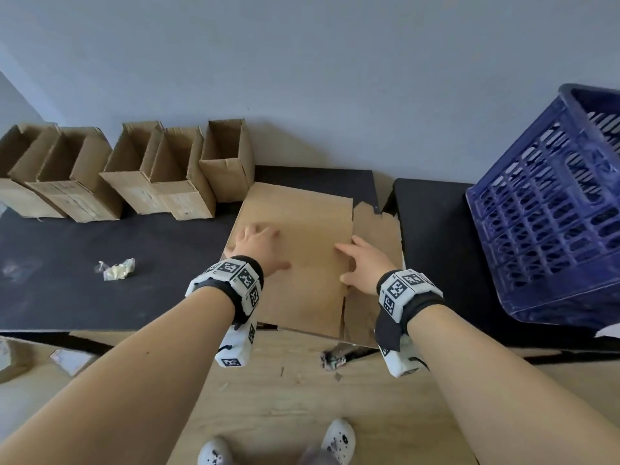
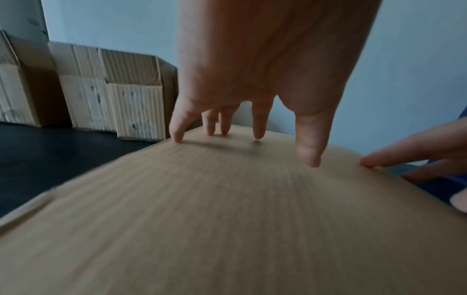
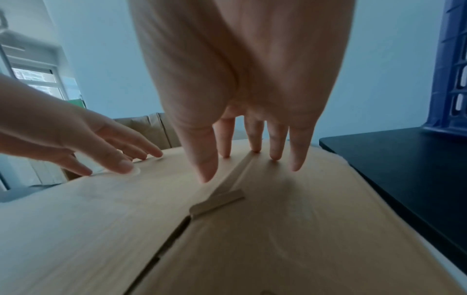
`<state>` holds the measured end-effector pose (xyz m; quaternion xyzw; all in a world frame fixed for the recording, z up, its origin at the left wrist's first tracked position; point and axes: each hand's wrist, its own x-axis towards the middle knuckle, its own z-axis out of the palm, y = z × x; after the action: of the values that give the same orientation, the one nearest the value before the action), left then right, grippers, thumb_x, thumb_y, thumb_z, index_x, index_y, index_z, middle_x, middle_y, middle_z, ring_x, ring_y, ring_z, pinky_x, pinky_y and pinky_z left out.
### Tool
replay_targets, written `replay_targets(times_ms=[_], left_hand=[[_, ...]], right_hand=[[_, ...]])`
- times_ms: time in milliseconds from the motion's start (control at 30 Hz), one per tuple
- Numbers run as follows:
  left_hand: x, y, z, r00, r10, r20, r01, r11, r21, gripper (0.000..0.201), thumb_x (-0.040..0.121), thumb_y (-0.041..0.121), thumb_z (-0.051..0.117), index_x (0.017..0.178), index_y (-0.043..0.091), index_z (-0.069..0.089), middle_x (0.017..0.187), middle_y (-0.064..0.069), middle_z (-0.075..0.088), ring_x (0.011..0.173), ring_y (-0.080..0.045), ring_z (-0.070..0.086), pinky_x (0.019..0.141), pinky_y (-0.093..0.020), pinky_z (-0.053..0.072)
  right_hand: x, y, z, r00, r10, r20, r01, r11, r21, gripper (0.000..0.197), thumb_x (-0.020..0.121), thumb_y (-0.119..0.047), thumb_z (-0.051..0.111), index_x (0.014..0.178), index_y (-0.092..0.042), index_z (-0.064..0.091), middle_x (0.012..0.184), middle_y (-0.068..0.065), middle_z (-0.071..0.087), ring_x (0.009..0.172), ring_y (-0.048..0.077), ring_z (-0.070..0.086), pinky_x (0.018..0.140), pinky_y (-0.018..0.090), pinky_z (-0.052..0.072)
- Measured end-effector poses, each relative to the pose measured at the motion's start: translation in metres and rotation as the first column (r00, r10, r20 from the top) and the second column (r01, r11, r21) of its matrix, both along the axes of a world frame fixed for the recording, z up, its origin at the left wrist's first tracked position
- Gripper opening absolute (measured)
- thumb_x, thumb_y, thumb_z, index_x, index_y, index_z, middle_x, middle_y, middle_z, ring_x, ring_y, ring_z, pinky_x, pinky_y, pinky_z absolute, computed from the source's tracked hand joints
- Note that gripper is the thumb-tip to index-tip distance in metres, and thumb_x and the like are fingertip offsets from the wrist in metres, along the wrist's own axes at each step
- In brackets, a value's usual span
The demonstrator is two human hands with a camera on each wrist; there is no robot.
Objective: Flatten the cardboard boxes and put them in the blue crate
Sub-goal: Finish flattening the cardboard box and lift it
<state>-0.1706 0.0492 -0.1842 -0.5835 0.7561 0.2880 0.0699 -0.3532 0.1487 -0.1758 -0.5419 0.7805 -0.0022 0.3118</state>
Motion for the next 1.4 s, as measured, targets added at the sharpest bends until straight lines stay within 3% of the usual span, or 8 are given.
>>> replay_targets(times_ms=[300,467,767,833,933,1033,1267,1400], left_hand=[[-0.004,-0.008,-0.028,0.999,0.023,0.030,-0.025,0.997,0.068,0.068,0.078,0.041,0.069,0.139,0.031,0.040,0.139,-0.005,0.029,0.130,-0.028,0.027,0.104,-0.043,0.036],[-0.004,-0.018,-0.033,0.998,0.055,0.023,-0.057,0.995,0.083,0.067,0.075,0.043,0.072,0.135,0.034,0.043,0.137,-0.004,0.028,0.130,-0.029,0.025,0.107,-0.048,0.033],[-0.002,-0.010,-0.038,0.999,0.032,0.027,-0.034,0.996,0.081,0.071,0.074,0.043,0.074,0.135,0.034,0.040,0.138,-0.005,0.025,0.130,-0.031,0.023,0.108,-0.050,0.032],[-0.002,-0.008,-0.037,0.999,0.023,0.034,-0.026,0.996,0.080,0.072,0.074,0.043,0.074,0.136,0.034,0.038,0.140,-0.005,0.025,0.132,-0.030,0.022,0.108,-0.049,0.032],[-0.001,-0.008,-0.030,0.995,0.094,-0.026,-0.092,0.993,0.077,0.066,0.078,0.039,0.071,0.137,0.030,0.044,0.140,-0.006,0.029,0.132,-0.029,0.026,0.107,-0.047,0.034],[0.005,-0.011,-0.026,0.965,0.243,-0.099,-0.248,0.968,-0.041,0.061,0.079,0.034,0.070,0.134,0.029,0.047,0.140,-0.006,0.033,0.130,-0.028,0.030,0.106,-0.046,0.033],[0.016,-0.015,-0.030,0.897,0.405,-0.174,-0.387,0.913,0.128,0.084,0.078,0.035,0.070,0.145,0.021,0.022,0.143,-0.014,0.029,0.128,-0.036,0.037,0.104,-0.044,0.037],[0.016,-0.014,-0.033,0.858,0.468,-0.213,-0.440,0.882,0.165,0.087,0.078,0.040,0.070,0.146,0.015,0.023,0.142,-0.014,0.036,0.128,-0.034,0.041,0.104,-0.042,0.038]], right_hand=[[-0.009,0.000,-0.031,0.997,-0.047,0.060,0.044,0.998,0.046,0.060,0.089,-0.012,0.060,0.143,-0.029,0.039,0.159,0.002,0.015,0.146,0.027,0.011,0.120,0.040,0.014],[-0.011,-0.003,-0.040,0.998,-0.055,0.001,0.055,0.998,-0.016,0.057,0.080,-0.017,0.071,0.131,-0.033,0.051,0.151,-0.003,0.026,0.137,0.024,0.025,0.113,0.041,0.028],[-0.020,0.025,-0.036,0.965,0.254,-0.065,-0.228,0.936,0.269,0.122,0.064,-0.023,0.085,0.151,-0.035,0.000,0.158,-0.005,-0.019,0.146,0.020,-0.013,0.118,0.050,0.012],[-0.021,0.028,-0.030,0.988,0.152,0.027,-0.154,0.964,0.216,0.116,0.066,-0.025,0.084,0.151,-0.033,0.006,0.160,-0.003,-0.009,0.147,0.020,-0.005,0.119,0.046,0.013],[-0.025,0.032,-0.022,0.944,-0.249,0.216,0.262,0.964,-0.033,0.081,0.079,-0.022,0.074,0.147,-0.026,0.030,0.154,-0.001,0.029,0.140,0.020,0.029,0.111,0.035,0.027],[-0.035,0.040,-0.019,0.869,-0.483,0.110,0.494,0.861,-0.120,0.051,0.087,-0.019,0.063,0.136,-0.021,0.048,0.138,0.002,0.051,0.125,0.022,0.049,0.099,0.031,0.039],[-0.046,0.066,-0.024,0.729,-0.685,0.004,0.685,0.729,0.020,0.039,0.089,-0.025,0.059,0.126,-0.013,0.053,0.121,0.008,0.060,0.107,0.028,0.058,0.081,0.029,0.043],[-0.042,0.074,-0.036,0.654,-0.746,0.127,0.730,0.666,0.151,0.053,0.085,-0.044,0.064,0.125,-0.011,0.051,0.119,0.007,0.060,0.108,0.029,0.059,0.094,0.042,0.050]])
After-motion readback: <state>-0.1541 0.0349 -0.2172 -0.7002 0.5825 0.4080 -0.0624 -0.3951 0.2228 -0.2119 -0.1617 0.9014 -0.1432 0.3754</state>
